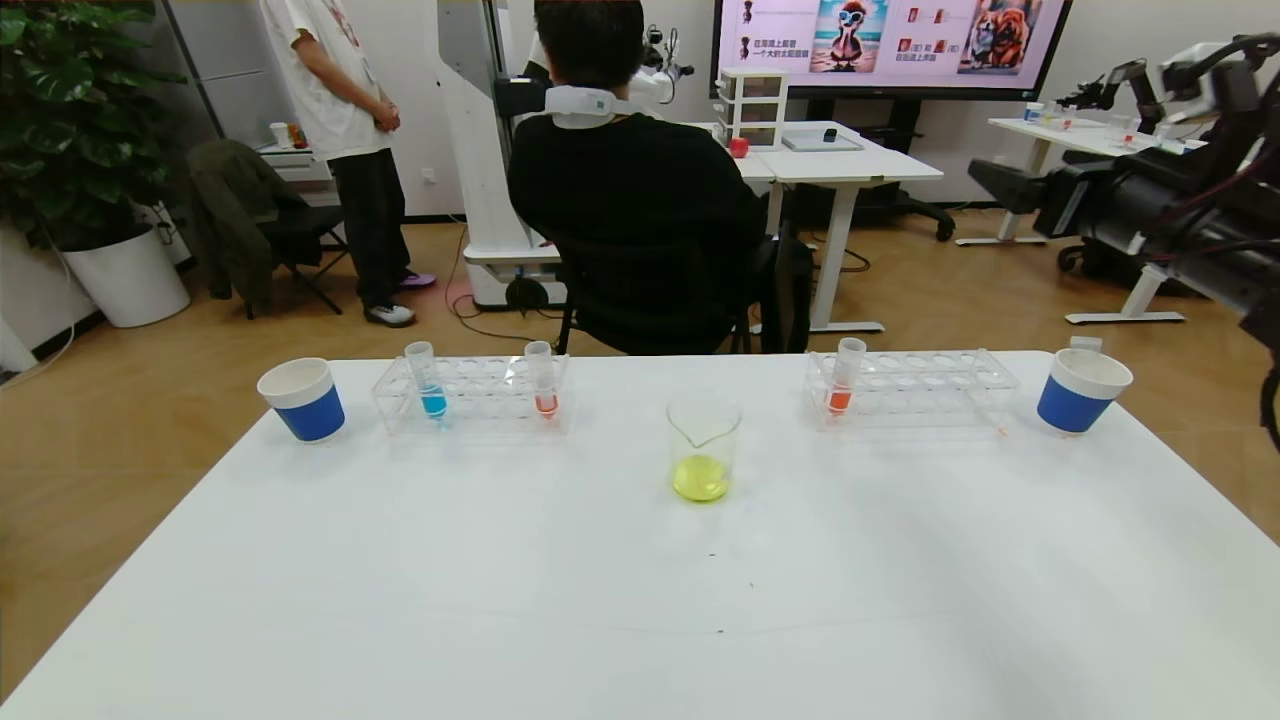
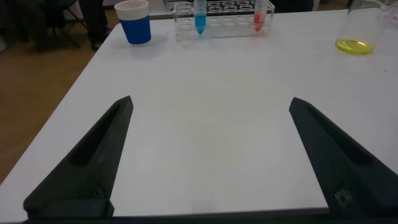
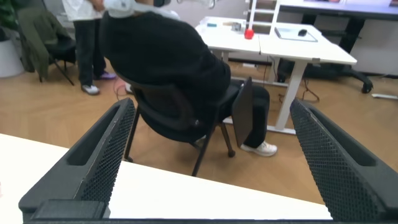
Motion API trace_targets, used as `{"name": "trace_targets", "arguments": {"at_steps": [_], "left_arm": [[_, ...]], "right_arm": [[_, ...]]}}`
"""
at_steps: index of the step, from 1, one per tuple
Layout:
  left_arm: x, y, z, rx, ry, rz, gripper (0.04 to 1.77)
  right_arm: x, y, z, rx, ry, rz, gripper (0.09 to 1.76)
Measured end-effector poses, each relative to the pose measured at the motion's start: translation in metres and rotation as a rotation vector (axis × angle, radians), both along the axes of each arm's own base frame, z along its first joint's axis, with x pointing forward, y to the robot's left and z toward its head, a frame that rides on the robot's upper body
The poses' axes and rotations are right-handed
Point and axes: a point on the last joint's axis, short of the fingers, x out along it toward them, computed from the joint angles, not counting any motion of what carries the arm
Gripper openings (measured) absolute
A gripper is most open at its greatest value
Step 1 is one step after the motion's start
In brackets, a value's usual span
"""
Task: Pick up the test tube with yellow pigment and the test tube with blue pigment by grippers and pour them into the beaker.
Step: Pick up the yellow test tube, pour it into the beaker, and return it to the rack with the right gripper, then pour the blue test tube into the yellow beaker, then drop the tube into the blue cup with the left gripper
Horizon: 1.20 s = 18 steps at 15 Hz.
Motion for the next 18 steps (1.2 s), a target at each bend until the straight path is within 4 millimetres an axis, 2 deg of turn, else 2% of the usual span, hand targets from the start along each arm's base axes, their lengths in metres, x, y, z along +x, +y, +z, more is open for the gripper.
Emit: {"name": "trace_targets", "arguments": {"at_steps": [3, 5, 7, 9, 14, 16, 18], "left_arm": [[0.000, 0.000, 0.000, 0.000, 0.000, -0.001, 1.75], [0.000, 0.000, 0.000, 0.000, 0.000, 0.000, 1.75], [0.000, 0.000, 0.000, 0.000, 0.000, 0.000, 1.75], [0.000, 0.000, 0.000, 0.000, 0.000, 0.000, 1.75], [0.000, 0.000, 0.000, 0.000, 0.000, 0.000, 1.75], [0.000, 0.000, 0.000, 0.000, 0.000, -0.001, 1.75], [0.000, 0.000, 0.000, 0.000, 0.000, 0.000, 1.75]], "right_arm": [[-0.083, 0.001, 0.028, 0.019, -0.089, 0.008, 1.74], [-0.145, 0.002, 0.035, 0.023, -0.160, 0.009, 1.74], [-0.201, 0.001, 0.029, 0.025, -0.216, 0.003, 1.74], [-0.248, 0.000, 0.013, 0.024, -0.254, -0.018, 1.74], [-0.332, 0.002, -0.030, 0.022, -0.218, -0.033, 1.74], [-0.358, 0.002, -0.046, 0.016, -0.222, -0.001, 1.74], [-0.375, 0.001, -0.065, -0.007, -0.245, 0.006, 1.74]]}}
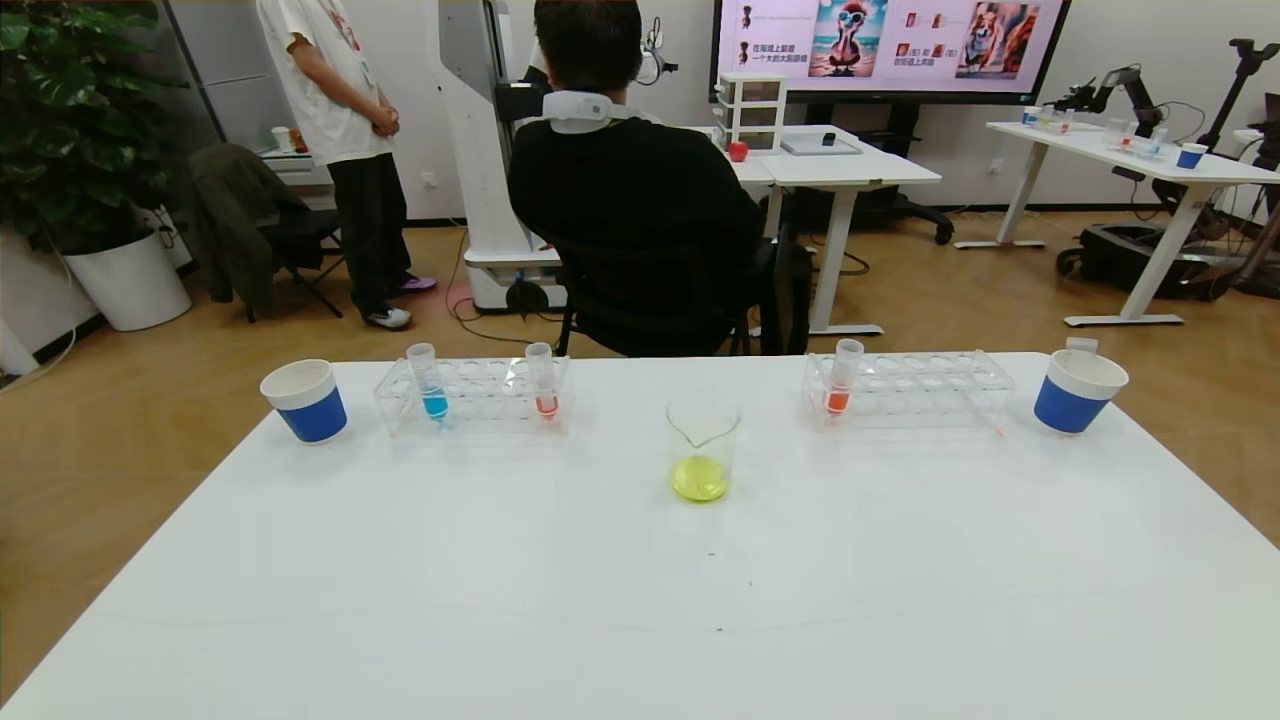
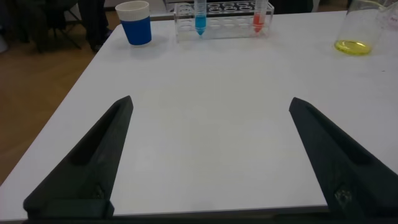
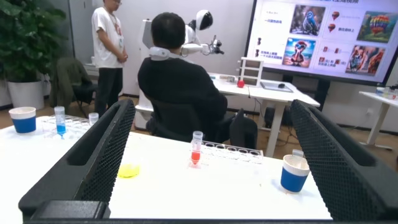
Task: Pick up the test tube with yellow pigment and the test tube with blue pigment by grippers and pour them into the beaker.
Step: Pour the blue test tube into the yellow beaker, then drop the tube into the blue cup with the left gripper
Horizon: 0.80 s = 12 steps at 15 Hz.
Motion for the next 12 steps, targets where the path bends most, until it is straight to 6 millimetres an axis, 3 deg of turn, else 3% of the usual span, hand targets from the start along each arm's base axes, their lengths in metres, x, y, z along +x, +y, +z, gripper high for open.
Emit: {"name": "trace_targets", "arguments": {"at_steps": [3, 8, 10, 12], "left_arm": [[0.000, 0.000, 0.000, 0.000, 0.000, 0.000, 1.75], [0.000, 0.000, 0.000, 0.000, 0.000, 0.000, 1.75], [0.000, 0.000, 0.000, 0.000, 0.000, 0.000, 1.75], [0.000, 0.000, 0.000, 0.000, 0.000, 0.000, 1.75]], "right_arm": [[-0.010, 0.000, -0.041, -0.029, -0.008, -0.016, 1.74], [0.010, -0.003, -0.111, -0.052, 0.170, -0.186, 1.74], [0.015, -0.005, -0.130, -0.063, 0.297, -0.256, 1.74], [0.015, -0.005, -0.137, -0.066, 0.351, -0.249, 1.74]]}}
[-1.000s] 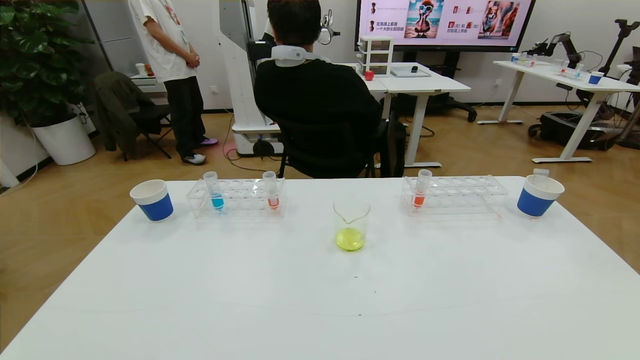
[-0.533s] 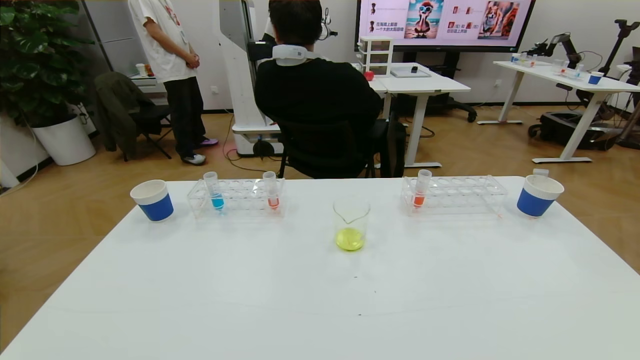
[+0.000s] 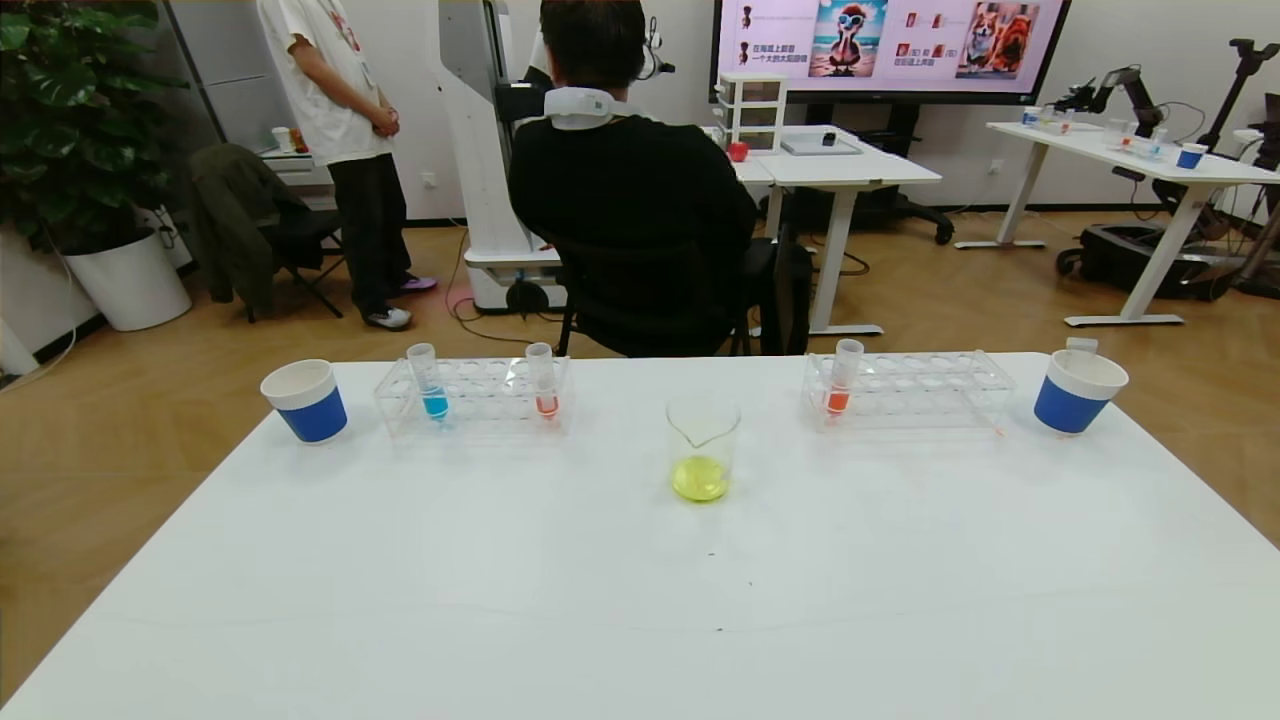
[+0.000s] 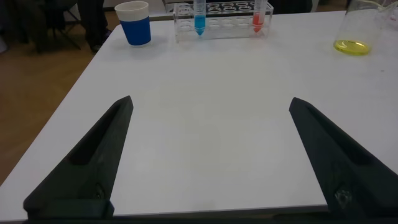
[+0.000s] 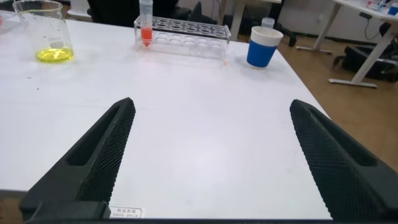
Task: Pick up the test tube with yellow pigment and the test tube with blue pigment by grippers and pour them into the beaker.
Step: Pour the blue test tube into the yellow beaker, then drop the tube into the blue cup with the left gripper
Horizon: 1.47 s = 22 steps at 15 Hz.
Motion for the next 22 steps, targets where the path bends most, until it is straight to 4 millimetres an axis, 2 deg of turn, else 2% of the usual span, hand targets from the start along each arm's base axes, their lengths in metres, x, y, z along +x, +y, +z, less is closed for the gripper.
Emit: {"name": "trace_targets", "arguments": {"at_steps": [2, 6, 13, 15, 17, 20, 22], "left_arm": [[0.000, 0.000, 0.000, 0.000, 0.000, 0.000, 1.75], [0.000, 0.000, 0.000, 0.001, 0.000, 0.000, 1.75], [0.000, 0.000, 0.002, 0.006, -0.014, -0.009, 1.75], [-0.004, 0.000, 0.019, 0.004, -0.071, -0.020, 1.75], [-0.008, -0.001, 0.049, 0.004, -0.111, -0.027, 1.75], [0.000, -0.001, 0.111, -0.001, -0.136, -0.033, 1.75], [0.020, -0.001, 0.151, -0.003, -0.140, -0.036, 1.75]], "right_arm": [[0.000, 0.000, -0.008, 0.025, 0.070, 0.018, 1.74], [0.000, 0.000, -0.007, 0.103, 0.064, 0.014, 1.74], [0.000, 0.000, -0.007, 0.105, 0.065, 0.013, 1.74], [0.000, 0.000, -0.007, 0.105, 0.065, 0.014, 1.74], [0.000, 0.000, -0.007, 0.105, 0.065, 0.013, 1.74], [0.000, 0.000, -0.007, 0.105, 0.065, 0.013, 1.74], [0.000, 0.000, -0.007, 0.105, 0.065, 0.013, 1.74]]}}
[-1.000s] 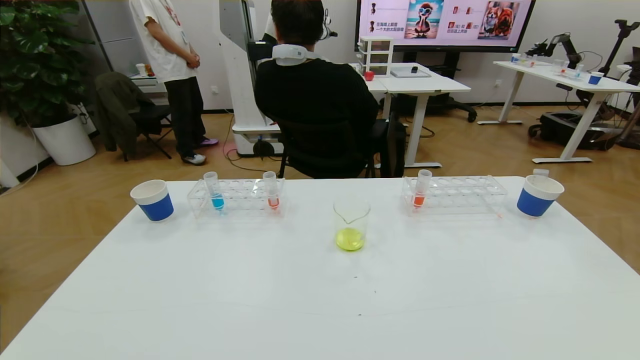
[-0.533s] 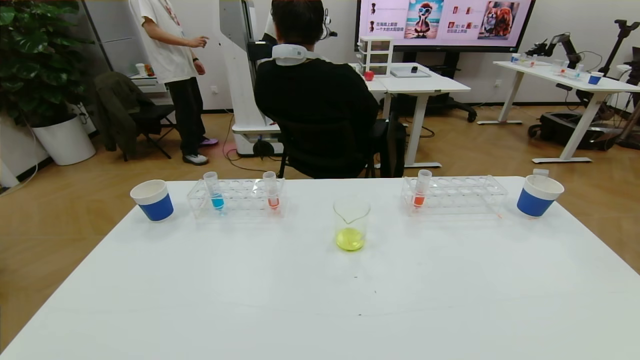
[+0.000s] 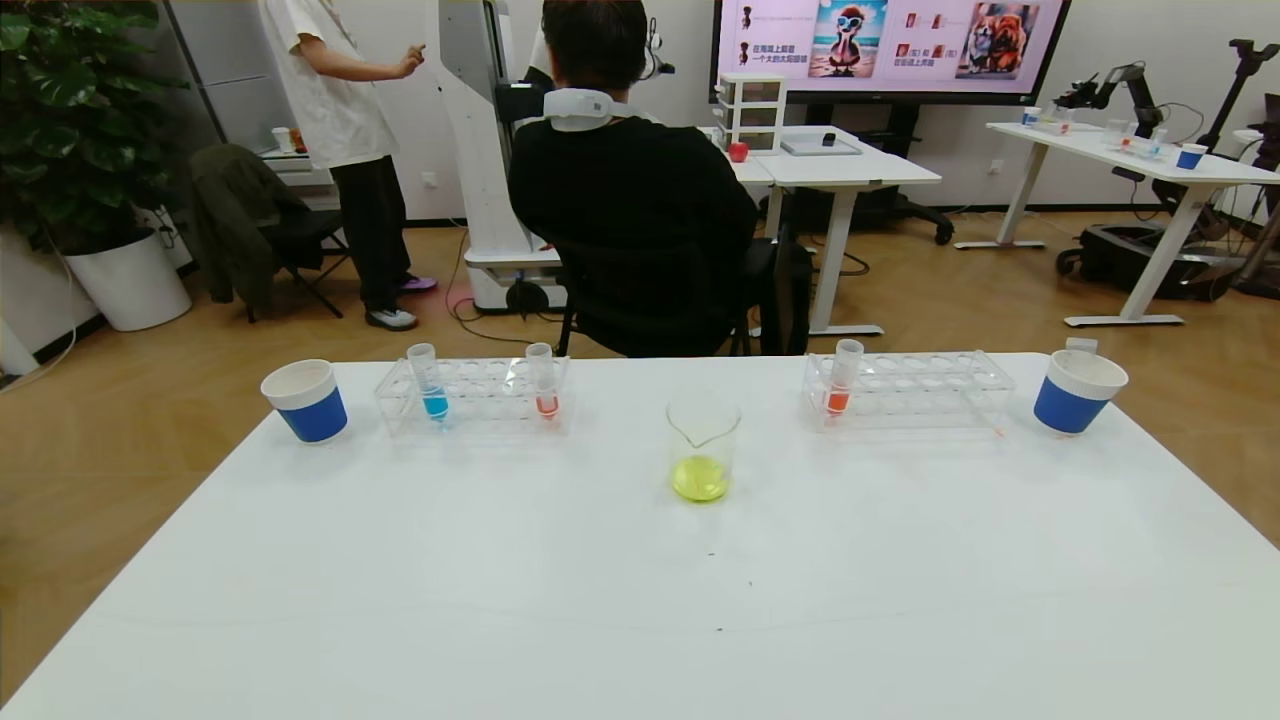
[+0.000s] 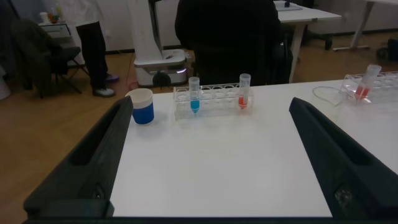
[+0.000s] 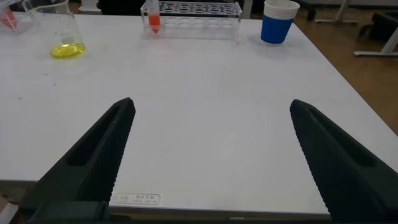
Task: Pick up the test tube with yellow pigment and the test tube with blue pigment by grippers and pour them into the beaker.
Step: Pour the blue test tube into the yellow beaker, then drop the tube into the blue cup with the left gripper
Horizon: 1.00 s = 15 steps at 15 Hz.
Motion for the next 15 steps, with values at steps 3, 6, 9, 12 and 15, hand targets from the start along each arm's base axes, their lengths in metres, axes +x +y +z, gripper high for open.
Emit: {"name": "trace_targets", "arguments": {"at_steps": [3, 6, 9, 12, 15], "left_arm": [[0.053, 0.000, 0.037, -0.002, 0.014, -0.006, 1.75], [0.122, 0.000, 0.045, -0.008, 0.040, -0.006, 1.75], [0.191, 0.001, 0.029, -0.033, 0.063, -0.007, 1.75], [0.246, 0.002, -0.005, -0.046, 0.086, -0.002, 1.75], [0.283, 0.003, -0.042, -0.047, 0.061, 0.005, 1.75]], "right_arm": [[0.000, 0.000, 0.000, 0.000, 0.000, 0.000, 1.74], [0.000, 0.000, 0.000, 0.000, 0.000, 0.000, 1.74], [0.000, 0.000, 0.000, 0.000, 0.000, 0.000, 1.74], [0.000, 0.000, 0.000, 0.000, 0.000, 0.000, 1.74], [0.000, 0.000, 0.000, 0.000, 0.000, 0.000, 1.74]]}}
